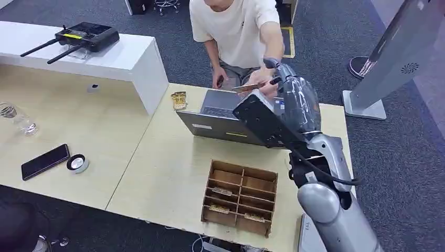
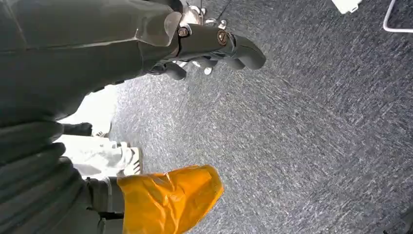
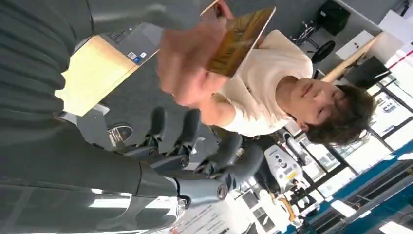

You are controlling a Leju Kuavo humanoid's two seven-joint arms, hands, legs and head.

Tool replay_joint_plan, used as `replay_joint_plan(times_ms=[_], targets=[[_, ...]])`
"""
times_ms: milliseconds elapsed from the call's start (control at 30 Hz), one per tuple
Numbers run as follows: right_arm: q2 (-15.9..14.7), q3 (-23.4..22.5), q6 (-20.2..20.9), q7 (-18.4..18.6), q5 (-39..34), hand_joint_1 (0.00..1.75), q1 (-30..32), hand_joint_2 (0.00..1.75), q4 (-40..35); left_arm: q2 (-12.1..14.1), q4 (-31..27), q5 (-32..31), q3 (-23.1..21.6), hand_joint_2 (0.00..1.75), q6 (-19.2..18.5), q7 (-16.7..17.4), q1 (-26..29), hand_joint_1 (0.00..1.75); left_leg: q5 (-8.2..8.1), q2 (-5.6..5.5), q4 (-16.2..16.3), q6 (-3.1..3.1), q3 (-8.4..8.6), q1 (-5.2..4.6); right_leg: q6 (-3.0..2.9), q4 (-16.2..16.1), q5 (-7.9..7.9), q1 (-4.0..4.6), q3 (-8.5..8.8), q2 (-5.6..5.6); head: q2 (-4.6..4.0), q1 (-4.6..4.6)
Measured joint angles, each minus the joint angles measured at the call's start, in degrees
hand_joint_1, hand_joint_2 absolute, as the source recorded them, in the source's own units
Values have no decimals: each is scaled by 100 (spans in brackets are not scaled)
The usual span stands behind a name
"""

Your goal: Pass the card to the sensor for recognition and then transmit it.

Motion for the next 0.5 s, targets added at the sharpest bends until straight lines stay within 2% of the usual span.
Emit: replay_joint_plan(times_ms=[100,233,433,467,500], targets=[[0,-79,-97,-134,-59,0,118,175,-53,0,-2,35,0,175,0,0,18,0,0,0,0,0,0,0,0,0,0,0,0,0,0,0],[0,-234,-372,-488,-370,0,372,175,-328,2,-9,118,2,175,28,-30,64,0,0,-1,0,0,-1,0,0,0,0,0,-1,-1,0,0],[-15,-470,-837,-1085,-848,0,938,175,-1098,2,-13,197,13,175,90,-140,138,0,-1,0,0,0,-2,0,0,-2,-1,0,-5,0,0,0],[-24,-514,-913,-1191,-941,12,1043,175,-1251,2,-24,208,20,175,96,-161,161,0,-1,0,0,0,-2,0,0,-2,-1,0,-6,1,0,0],[-46,-549,-984,-1292,-1003,82,1155,175,-1375,2,-35,225,28,175,101,-181,179,0,-1,0,0,0,-2,0,0,-2,-1,0,-6,1,0,-2]])
